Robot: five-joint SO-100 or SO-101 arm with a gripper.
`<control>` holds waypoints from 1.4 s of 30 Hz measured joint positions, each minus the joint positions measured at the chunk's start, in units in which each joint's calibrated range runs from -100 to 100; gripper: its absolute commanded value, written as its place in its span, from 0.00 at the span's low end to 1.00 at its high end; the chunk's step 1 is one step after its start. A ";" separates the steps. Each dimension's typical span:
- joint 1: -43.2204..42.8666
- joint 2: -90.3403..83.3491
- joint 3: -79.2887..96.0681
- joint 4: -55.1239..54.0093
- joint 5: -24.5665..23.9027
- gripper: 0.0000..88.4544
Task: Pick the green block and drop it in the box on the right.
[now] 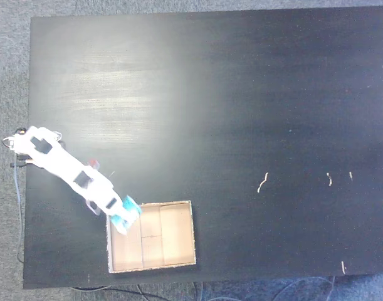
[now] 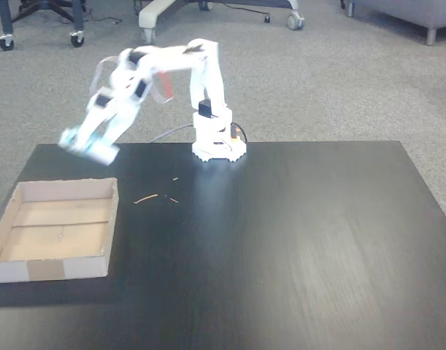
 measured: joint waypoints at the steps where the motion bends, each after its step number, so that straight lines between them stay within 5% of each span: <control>1: 1.20 7.94 -9.70 1.45 0.00 0.21; 5: 3.07 25.73 -25.10 -1.85 1.56 0.27; 6: 2.92 26.07 -23.94 -3.54 1.86 0.34; 7: 2.92 26.15 -22.61 -4.59 2.05 0.58; 8: 3.14 26.15 -20.65 -5.16 2.15 0.67; 11: 3.14 26.40 -17.36 -5.40 2.59 0.68; 15: 2.84 24.90 -11.30 -5.64 2.93 0.54; 17: 1.20 18.38 -3.38 -8.78 2.88 0.35; 19: -1.87 5.43 13.08 -19.33 2.74 0.00; 22: -14.60 -29.24 51.00 -32.54 4.44 0.00; 28: -34.66 -92.15 94.26 -15.06 5.57 0.00; 31: -37.35 -101.00 106.90 -14.26 6.84 0.00; 42: -42.14 -102.26 108.68 -9.59 5.76 0.00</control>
